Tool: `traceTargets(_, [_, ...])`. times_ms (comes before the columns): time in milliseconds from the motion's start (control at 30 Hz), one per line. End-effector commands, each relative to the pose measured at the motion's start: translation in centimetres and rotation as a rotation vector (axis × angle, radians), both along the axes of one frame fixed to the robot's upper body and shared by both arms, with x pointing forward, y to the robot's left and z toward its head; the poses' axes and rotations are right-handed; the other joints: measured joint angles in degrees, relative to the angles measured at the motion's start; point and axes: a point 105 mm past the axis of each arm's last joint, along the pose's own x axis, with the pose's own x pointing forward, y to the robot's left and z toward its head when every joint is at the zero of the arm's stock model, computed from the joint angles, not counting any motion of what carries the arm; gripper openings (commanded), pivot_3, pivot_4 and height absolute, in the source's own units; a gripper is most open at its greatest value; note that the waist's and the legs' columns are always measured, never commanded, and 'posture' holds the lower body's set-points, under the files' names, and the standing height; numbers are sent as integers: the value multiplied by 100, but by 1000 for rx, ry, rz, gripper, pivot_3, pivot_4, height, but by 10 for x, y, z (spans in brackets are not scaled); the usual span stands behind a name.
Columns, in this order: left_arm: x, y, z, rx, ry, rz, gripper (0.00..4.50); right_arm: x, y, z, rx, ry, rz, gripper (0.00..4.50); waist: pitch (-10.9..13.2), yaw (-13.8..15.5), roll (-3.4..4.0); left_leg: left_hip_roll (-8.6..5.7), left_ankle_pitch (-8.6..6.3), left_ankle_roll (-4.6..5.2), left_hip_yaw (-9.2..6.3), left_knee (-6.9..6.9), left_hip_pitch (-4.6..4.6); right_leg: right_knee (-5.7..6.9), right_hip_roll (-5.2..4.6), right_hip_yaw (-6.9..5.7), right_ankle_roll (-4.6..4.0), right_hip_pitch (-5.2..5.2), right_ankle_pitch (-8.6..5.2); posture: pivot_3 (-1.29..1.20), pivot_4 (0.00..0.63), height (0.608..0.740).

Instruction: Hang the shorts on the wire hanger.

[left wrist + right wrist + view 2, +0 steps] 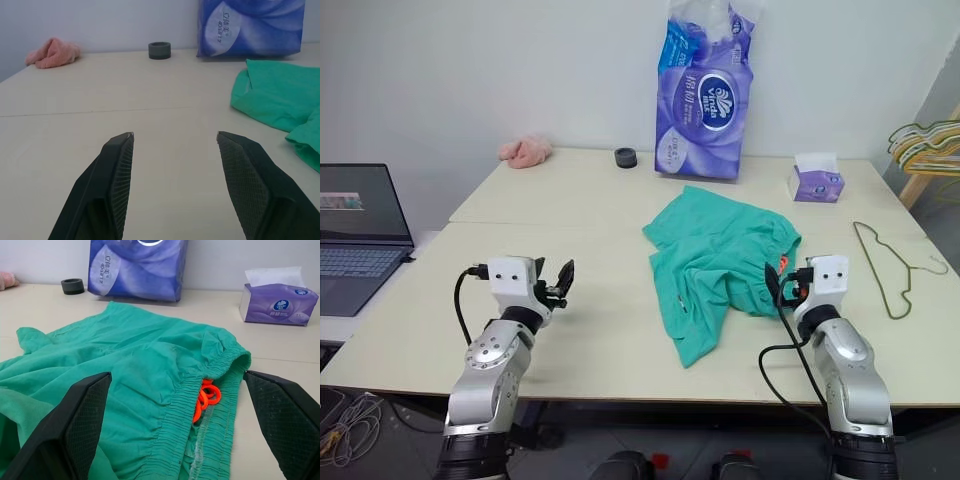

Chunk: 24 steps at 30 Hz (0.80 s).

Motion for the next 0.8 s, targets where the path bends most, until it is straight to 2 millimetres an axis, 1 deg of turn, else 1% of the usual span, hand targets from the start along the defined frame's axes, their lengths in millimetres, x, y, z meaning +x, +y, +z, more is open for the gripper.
traceTargets(33, [-1, -3, 15, 17, -63, -19, 2775, 1, 1, 18, -25, -67, 6, 4487, 0, 3, 0, 0, 0, 0, 0, 0, 0, 0, 0, 0, 0, 0, 0, 153, 31, 740])
traceTargets(167, [-2, -3, 14, 14, -58, -11, 2775, 1, 3, 19, -20, -77, 23, 4487, 0, 11, 0, 0, 0, 0, 0, 0, 0, 0, 0, 0, 0, 0, 0, 156, 30, 740])
traceTargets(333, [-2, -6, 12, 24, -47, -42, 2775, -1, 8, 21, -26, -90, 56, 4487, 0, 19, 0, 0, 0, 0, 0, 0, 0, 0, 0, 0, 0, 0, 0, 155, 27, 740])
traceTargets(533, [-2, -6, 14, 26, -54, -64, 2775, -1, 8, 21, -37, -97, 48, 4487, 0, 26, 0, 0, 0, 0, 0, 0, -1, -2, 0, 0, 0, -1, 0, 150, 25, 740])
traceTargets(633, [-1, -10, 15, 25, -60, -93, 2775, 0, 7, 21, -43, -94, 44, 4487, 0, 26, 0, 1, 0, 0, 0, 0, -1, -2, 0, 0, 0, -1, 0, 148, 20, 740])
traceTargets(800, [-3, -22, 16, 35, -75, -175, 2775, 1, 2, 17, -26, -66, 21, 4487, -3, 25, 2, 0, 0, 0, 2, 0, -1, -2, 0, 0, -3, -1, -2, 130, 10, 740])
